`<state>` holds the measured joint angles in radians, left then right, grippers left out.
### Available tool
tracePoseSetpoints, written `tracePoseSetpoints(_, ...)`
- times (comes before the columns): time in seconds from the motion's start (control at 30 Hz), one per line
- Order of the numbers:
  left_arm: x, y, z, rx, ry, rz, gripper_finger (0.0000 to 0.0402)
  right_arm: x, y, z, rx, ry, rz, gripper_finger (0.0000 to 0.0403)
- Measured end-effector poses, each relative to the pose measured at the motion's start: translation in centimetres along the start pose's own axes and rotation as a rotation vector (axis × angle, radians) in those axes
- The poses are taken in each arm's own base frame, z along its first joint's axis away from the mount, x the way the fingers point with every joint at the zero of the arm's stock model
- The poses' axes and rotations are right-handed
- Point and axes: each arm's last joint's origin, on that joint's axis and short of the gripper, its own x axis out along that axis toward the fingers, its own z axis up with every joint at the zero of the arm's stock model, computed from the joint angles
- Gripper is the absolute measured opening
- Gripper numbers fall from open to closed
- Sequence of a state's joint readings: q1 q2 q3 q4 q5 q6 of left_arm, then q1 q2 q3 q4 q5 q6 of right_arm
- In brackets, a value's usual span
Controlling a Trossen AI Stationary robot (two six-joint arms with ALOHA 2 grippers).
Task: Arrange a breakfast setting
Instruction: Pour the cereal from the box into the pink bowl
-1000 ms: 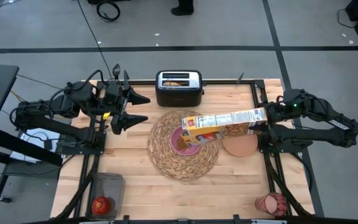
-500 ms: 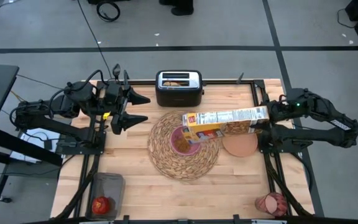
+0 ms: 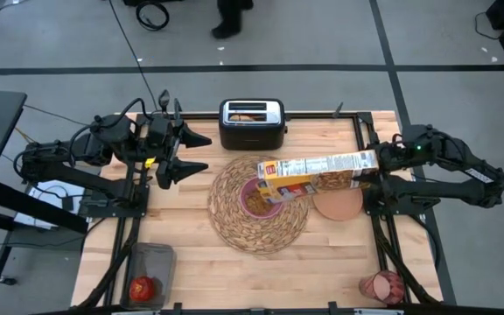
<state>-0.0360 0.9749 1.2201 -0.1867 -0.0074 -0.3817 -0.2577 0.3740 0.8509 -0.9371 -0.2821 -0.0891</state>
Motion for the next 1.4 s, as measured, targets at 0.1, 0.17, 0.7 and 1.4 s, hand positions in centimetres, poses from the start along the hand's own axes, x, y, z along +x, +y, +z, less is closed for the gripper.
tracePoseSetpoints(0.1,0.0,0.0,0.0,0.0,0.0,0.0,0.0394,0.0,0.0,0.0,0.0,-0.001,0.0,0.0248)
tracePoseSetpoints(0.17,0.0,0.0,0.0,0.0,0.0,0.0,0.0394,0.0,0.0,0.0,0.001,-0.003,0.005,0.0248)
tracePoseSetpoints(0.7,0.0,0.0,0.0,0.0,-0.001,0.0,0.0394,0.0,0.0,-0.4,-0.005,0.035,-0.001,0.0248)
tracePoseSetpoints(1.4,0.0,0.0,0.0,-0.001,-0.002,-0.001,0.0394,0.0,0.0,0.2,-0.013,-0.017,-0.002,0.0248)
